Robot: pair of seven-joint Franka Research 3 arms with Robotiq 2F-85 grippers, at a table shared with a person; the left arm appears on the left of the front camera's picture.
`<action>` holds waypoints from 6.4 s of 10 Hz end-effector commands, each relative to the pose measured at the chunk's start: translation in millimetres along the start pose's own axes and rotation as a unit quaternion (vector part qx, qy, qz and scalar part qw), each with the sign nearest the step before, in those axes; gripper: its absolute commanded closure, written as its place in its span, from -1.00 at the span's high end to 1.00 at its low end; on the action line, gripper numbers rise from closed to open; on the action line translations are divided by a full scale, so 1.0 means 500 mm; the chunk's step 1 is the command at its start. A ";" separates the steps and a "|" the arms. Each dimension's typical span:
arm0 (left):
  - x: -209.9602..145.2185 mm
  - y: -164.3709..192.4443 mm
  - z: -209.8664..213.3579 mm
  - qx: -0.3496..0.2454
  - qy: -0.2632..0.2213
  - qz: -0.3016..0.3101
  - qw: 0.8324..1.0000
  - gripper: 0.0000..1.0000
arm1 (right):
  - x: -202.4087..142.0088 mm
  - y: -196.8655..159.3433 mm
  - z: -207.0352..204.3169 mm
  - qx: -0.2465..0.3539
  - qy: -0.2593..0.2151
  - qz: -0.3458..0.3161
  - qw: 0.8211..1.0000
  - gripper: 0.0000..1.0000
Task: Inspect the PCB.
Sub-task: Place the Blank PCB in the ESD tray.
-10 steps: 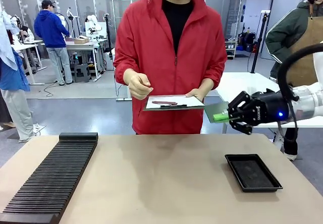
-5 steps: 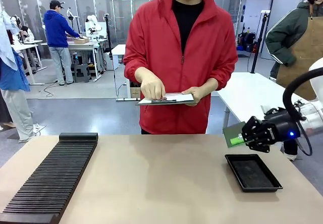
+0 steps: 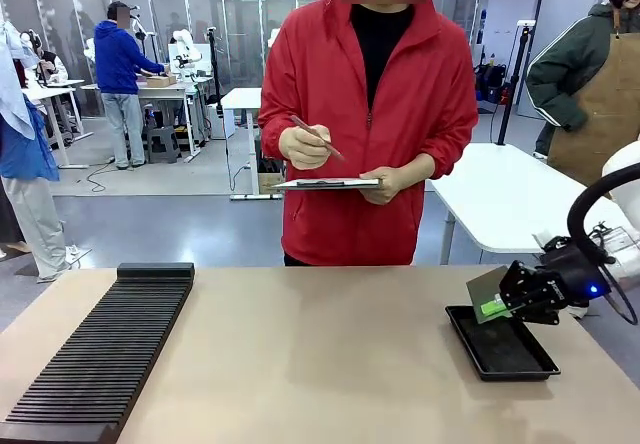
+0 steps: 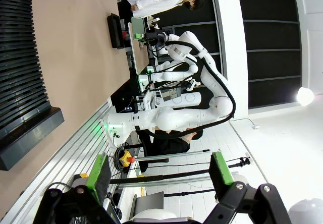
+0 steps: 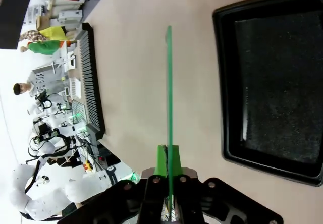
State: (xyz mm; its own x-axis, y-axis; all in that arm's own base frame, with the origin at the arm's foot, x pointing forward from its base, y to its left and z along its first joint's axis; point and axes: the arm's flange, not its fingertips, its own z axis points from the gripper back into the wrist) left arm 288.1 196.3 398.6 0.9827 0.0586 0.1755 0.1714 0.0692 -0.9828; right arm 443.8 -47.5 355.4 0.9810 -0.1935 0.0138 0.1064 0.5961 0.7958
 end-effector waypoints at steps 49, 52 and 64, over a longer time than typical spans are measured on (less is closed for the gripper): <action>0.000 -0.007 0.004 -0.005 0.005 -0.001 1.000 1.00 | -0.173 0.071 0.341 0.117 0.056 -0.010 0.991 1.00; 0.000 -0.007 0.004 -0.005 0.005 -0.001 1.000 1.00 | -0.233 -0.026 0.402 0.234 0.074 -0.026 0.969 1.00; 0.000 -0.007 0.004 -0.005 0.005 -0.001 1.000 1.00 | -0.270 -0.074 0.380 0.258 0.073 -0.027 0.963 1.00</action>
State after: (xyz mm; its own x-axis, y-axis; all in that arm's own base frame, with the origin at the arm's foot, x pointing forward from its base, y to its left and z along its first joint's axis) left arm 288.2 196.4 398.6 0.9828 0.0583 0.1752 0.1712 0.0688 -0.9828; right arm 280.0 -191.6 436.8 0.9917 -0.0918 -0.0902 0.0998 0.1059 0.9894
